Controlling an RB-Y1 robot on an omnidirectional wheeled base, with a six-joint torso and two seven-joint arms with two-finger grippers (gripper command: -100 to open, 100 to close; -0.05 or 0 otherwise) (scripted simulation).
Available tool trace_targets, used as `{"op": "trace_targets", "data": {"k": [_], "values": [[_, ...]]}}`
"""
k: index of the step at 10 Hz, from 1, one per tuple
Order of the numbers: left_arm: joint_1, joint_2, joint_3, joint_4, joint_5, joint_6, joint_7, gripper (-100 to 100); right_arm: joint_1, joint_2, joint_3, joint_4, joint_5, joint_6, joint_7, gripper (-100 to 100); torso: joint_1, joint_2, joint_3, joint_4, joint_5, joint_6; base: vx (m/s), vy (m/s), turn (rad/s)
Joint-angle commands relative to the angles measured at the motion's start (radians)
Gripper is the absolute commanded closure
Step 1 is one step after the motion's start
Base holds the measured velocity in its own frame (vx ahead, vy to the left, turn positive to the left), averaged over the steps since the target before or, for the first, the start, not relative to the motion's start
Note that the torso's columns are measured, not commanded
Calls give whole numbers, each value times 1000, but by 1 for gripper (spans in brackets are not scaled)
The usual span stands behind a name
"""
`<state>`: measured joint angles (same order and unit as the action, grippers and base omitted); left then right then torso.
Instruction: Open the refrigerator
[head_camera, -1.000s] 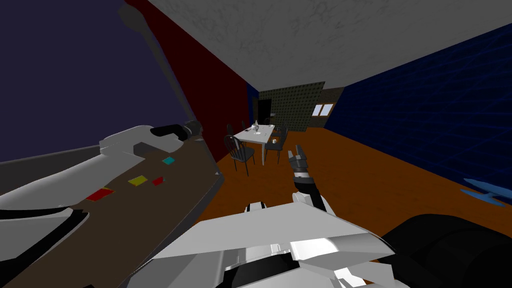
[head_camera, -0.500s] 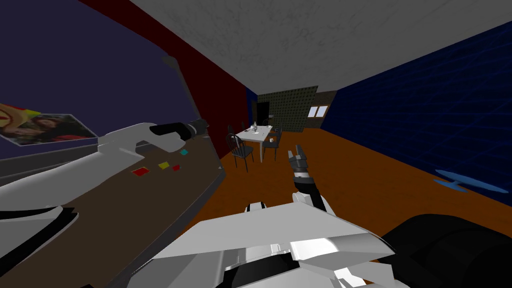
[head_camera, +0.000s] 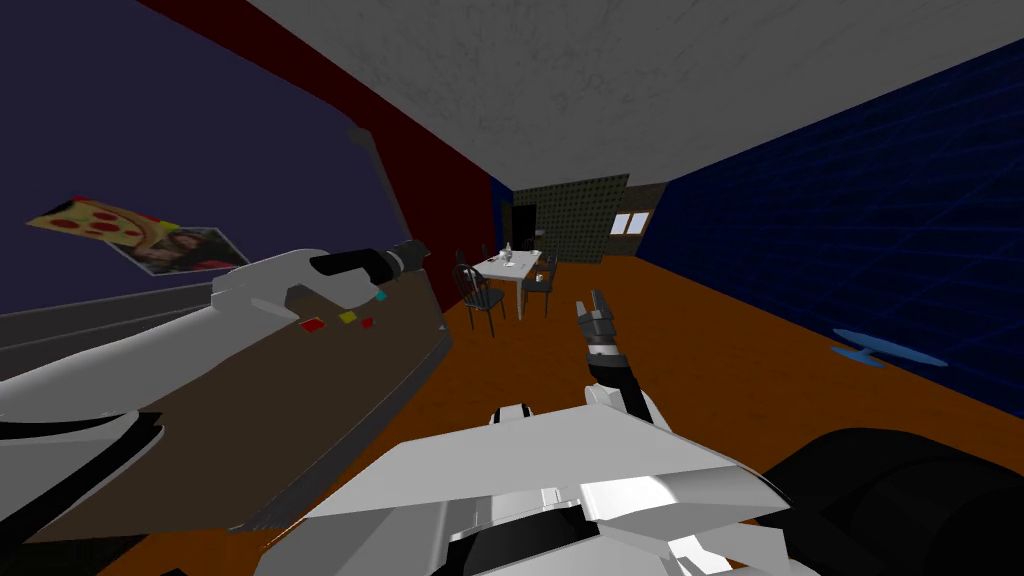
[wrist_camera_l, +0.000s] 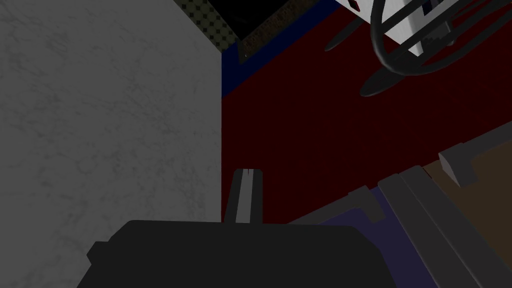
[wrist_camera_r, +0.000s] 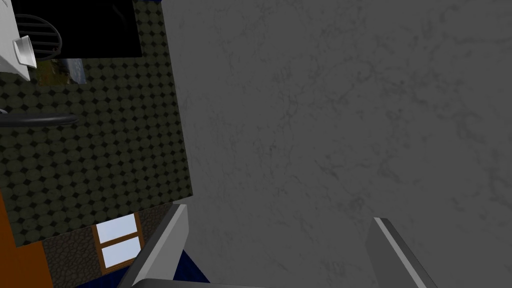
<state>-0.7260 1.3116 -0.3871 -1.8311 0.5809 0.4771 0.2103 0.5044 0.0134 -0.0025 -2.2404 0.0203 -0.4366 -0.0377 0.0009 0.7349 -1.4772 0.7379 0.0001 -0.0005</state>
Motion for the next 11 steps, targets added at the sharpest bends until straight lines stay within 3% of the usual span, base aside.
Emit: {"op": "trace_targets", "data": {"k": [1,11], "values": [[1,3,1,17,-7,-1,-8,-100,0,0,0,0,0,0,0,0,3,-10,-7,-4,1,1,161,94,-32],[9,15,9,112,-46,-6,-50,-100,1,0,0,0,0,0,0,0,-1,4,2,0,0,0,191,132,-35]]}}
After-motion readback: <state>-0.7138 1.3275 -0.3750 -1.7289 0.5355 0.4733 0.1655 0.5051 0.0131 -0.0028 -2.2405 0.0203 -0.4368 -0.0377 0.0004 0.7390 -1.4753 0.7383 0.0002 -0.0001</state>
